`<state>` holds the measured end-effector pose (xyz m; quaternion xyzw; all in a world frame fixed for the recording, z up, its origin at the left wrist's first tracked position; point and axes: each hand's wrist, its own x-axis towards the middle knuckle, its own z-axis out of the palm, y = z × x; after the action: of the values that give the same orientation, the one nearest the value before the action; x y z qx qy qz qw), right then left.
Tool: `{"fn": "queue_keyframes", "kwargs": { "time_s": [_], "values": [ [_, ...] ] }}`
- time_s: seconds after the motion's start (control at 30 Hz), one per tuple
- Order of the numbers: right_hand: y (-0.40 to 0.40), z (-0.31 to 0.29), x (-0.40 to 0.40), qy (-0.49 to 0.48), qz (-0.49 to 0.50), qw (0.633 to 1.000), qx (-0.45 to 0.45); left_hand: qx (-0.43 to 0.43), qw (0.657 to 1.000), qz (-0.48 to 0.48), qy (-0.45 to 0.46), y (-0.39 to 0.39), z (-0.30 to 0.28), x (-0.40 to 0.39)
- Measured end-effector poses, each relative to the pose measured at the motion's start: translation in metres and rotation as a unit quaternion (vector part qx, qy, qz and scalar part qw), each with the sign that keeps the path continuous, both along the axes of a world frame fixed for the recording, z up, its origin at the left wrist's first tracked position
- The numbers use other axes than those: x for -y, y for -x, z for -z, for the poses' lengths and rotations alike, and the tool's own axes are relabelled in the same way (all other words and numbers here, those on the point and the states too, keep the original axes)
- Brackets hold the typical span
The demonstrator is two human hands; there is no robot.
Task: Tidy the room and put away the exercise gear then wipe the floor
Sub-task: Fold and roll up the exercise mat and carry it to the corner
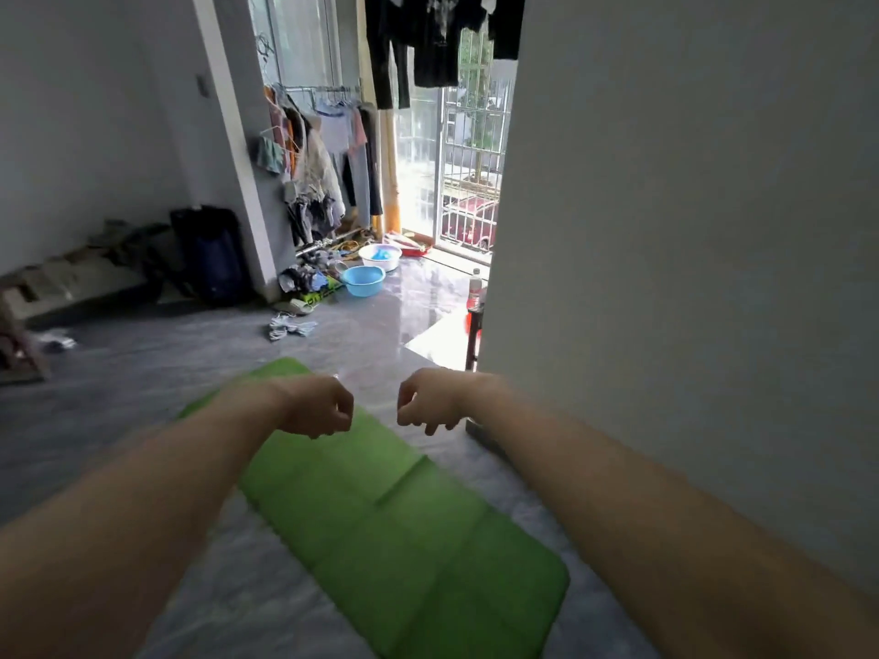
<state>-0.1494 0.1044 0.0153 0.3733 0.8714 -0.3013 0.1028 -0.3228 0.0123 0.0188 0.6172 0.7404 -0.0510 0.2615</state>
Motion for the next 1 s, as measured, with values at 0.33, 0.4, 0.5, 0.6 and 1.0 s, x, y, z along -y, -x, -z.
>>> {"fn": "queue_keyframes", "kwargs": {
  "time_s": [0.33,0.4,0.5,0.6,1.0],
  "values": [
    [0.192,0.000,0.048,0.047,0.006,0.999,-0.026,-0.051,0.993,-0.103,0.000,0.276,-0.001,0.118],
    [0.222,0.000,0.042,0.047,0.015,0.998,-0.030,-0.028,0.993,-0.113,-0.022,0.303,0.007,0.117],
    [0.265,0.006,0.030,0.060,0.019,0.998,-0.028,-0.021,0.996,-0.082,-0.007,0.337,0.015,0.105],
    [0.313,0.011,0.006,0.068,0.038,0.996,-0.038,-0.043,0.997,-0.058,-0.026,0.382,0.002,0.080],
    [0.566,0.025,-0.092,0.107,0.145,0.970,-0.165,-0.093,0.993,-0.069,-0.029,0.622,-0.033,-0.001]
  ]
}}
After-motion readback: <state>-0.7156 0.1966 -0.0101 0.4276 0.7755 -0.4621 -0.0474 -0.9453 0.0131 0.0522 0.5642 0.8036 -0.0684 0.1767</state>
